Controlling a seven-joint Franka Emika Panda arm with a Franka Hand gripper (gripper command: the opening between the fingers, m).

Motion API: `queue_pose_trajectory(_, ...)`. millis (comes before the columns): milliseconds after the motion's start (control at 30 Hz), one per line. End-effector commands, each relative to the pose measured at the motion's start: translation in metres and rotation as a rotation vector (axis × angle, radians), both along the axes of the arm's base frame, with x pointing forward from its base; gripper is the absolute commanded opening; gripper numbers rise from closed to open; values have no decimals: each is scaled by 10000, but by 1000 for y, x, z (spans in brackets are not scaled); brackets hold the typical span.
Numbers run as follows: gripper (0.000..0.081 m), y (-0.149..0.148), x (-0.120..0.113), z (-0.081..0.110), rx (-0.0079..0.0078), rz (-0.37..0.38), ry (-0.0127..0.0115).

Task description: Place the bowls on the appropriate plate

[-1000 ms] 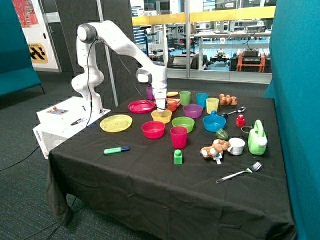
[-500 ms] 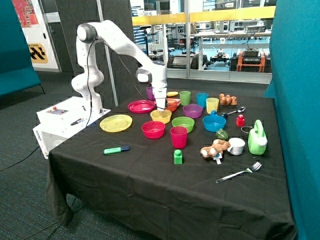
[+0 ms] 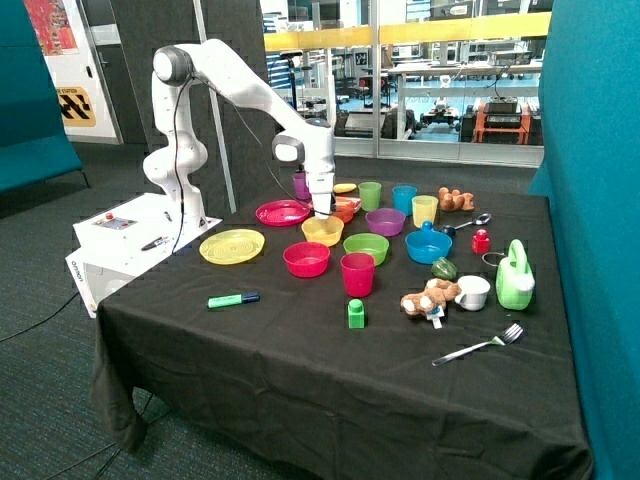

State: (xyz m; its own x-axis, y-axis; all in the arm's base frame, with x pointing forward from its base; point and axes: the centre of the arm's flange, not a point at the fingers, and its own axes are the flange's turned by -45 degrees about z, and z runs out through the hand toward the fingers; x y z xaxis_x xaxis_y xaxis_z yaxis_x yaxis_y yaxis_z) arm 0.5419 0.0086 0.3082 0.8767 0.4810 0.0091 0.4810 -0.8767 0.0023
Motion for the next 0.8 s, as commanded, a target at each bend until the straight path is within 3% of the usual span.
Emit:
queue_pose_trajectory(0,0,1,1,25,-21,-466,91)
queue_pose_trajectory(433,0,-3,-18,49,-17,-1433,92)
queue_pose_trajectory(700,0,-5,-44,66,-10,-2937,93)
queue_pose_trajectory(767,0,-5,-48,67,-10,-2995,93)
